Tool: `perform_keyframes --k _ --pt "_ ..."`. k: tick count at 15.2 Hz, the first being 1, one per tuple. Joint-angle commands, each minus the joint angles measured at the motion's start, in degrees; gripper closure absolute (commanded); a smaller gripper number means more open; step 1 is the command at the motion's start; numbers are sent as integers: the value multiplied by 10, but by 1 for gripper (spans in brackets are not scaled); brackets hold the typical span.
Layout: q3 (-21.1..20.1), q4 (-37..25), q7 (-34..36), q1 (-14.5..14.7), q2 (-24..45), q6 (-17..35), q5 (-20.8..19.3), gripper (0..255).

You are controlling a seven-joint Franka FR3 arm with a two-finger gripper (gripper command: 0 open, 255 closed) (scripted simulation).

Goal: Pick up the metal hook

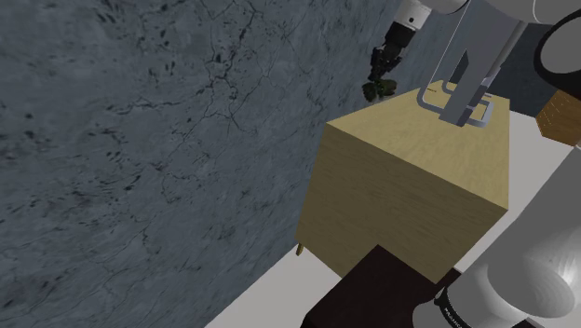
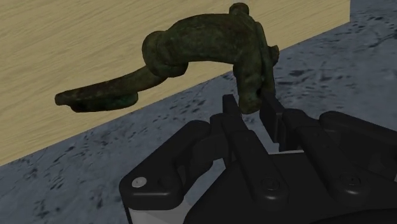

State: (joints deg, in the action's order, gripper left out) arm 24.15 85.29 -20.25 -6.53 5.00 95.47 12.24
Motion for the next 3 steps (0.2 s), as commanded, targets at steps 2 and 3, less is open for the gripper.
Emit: perform_keyframes --k 2,3 --pt "1 -24 2 -2 6 -19 2 255" --pt "1 -24 2 -2 6 -19 2 255"
